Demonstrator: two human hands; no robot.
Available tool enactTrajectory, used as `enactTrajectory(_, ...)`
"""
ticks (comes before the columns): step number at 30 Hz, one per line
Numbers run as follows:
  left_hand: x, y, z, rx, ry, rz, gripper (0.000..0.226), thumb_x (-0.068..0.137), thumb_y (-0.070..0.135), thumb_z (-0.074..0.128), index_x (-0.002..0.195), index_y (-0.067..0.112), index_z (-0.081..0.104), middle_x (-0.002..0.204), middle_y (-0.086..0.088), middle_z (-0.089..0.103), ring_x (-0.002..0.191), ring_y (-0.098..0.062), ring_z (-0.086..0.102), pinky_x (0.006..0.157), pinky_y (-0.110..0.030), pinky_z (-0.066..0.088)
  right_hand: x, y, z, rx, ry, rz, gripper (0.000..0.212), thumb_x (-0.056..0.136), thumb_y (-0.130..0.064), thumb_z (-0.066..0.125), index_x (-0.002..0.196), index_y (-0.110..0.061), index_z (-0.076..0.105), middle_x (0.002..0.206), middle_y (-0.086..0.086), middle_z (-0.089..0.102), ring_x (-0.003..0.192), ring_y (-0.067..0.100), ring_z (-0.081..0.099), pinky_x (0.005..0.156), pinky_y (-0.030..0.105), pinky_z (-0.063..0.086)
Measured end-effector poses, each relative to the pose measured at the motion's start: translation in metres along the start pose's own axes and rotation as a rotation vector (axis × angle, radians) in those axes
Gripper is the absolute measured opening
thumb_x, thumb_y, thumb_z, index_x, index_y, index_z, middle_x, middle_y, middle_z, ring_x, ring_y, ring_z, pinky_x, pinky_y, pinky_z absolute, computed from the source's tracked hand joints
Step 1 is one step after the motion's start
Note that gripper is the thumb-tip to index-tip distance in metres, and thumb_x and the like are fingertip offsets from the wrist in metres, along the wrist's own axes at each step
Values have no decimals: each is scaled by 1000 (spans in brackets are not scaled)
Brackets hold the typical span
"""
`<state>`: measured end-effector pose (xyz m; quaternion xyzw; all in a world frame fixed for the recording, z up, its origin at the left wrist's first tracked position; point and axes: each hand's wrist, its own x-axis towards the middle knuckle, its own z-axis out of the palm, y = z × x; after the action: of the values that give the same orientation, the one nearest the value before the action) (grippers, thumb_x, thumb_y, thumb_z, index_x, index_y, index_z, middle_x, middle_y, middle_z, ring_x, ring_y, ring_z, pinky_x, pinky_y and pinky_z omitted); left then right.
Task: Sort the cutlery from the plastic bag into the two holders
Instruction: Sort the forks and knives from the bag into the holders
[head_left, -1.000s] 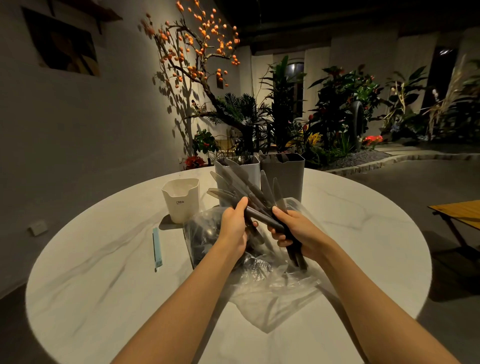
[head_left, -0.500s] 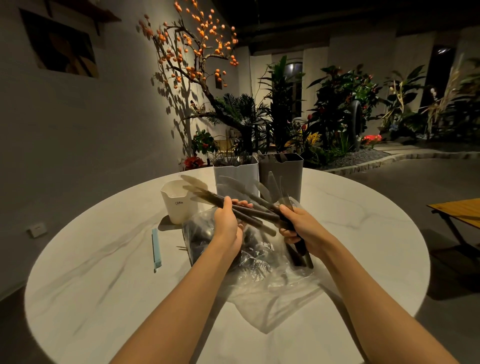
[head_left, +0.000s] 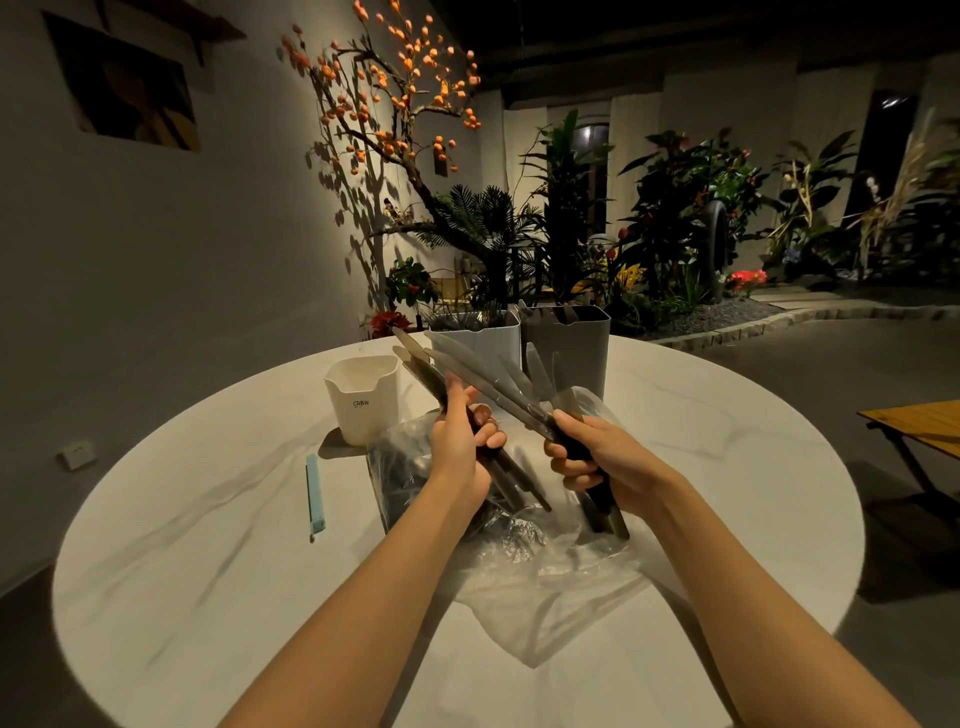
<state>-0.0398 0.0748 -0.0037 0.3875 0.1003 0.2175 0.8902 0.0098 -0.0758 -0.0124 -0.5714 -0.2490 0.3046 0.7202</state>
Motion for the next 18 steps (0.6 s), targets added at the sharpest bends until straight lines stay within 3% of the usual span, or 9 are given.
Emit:
enactTrajectory(4,-4,-2,0,-44,-89,-15,50,86,61,50,82,12,56,59,2,36,38,-5,30,38,-14,31,2,2,-1,-32,41,-11,23,104,-27,38,96,-8,49,67,4,48,44,6,31,39,13,28)
enactTrajectory(7,-5,-6,1,88,-61,15,37,84,41,67,98,7,61,61,1,37,39,-5,32,40,-16,33,1,2,2,-72,6,4,24,104,-28,37,97,-8,49,68,4,50,44,6,31,40,14,29)
enactTrajectory(10,-4,-9,1,167,-4,37,30,94,34,58,86,6,53,55,0,37,37,-6,35,42,-18,36,1,3,3,-104,-35,35,27,104,-30,37,108,-6,49,71,5,52,45,6,32,40,14,28)
enactTrajectory(12,-4,-9,2,179,29,31,32,98,36,51,86,7,47,52,0,38,37,-7,37,43,-20,38,3,4,2,-117,20,46,33,104,-31,38,118,-3,48,75,7,55,46,7,36,40,15,30)
enactTrajectory(14,-3,-6,2,205,70,42,31,99,36,49,87,8,47,56,-1,44,39,-7,41,45,-20,41,4,4,1,-130,84,42,32,104,-31,39,116,-3,49,78,7,58,48,9,39,41,15,31)
enactTrajectory(16,-2,-2,2,231,113,64,29,100,37,47,87,11,49,65,-2,50,49,-9,49,53,-22,48,3,5,1,-136,125,21,29,104,-30,38,108,-4,51,80,8,58,48,9,41,41,15,31)
enactTrajectory(18,-2,0,1,253,134,89,30,101,37,44,86,12,53,75,-3,58,71,-16,59,73,-29,54,4,4,0,-173,165,-14,30,104,-29,38,106,-6,56,79,8,57,50,9,41,41,16,30)
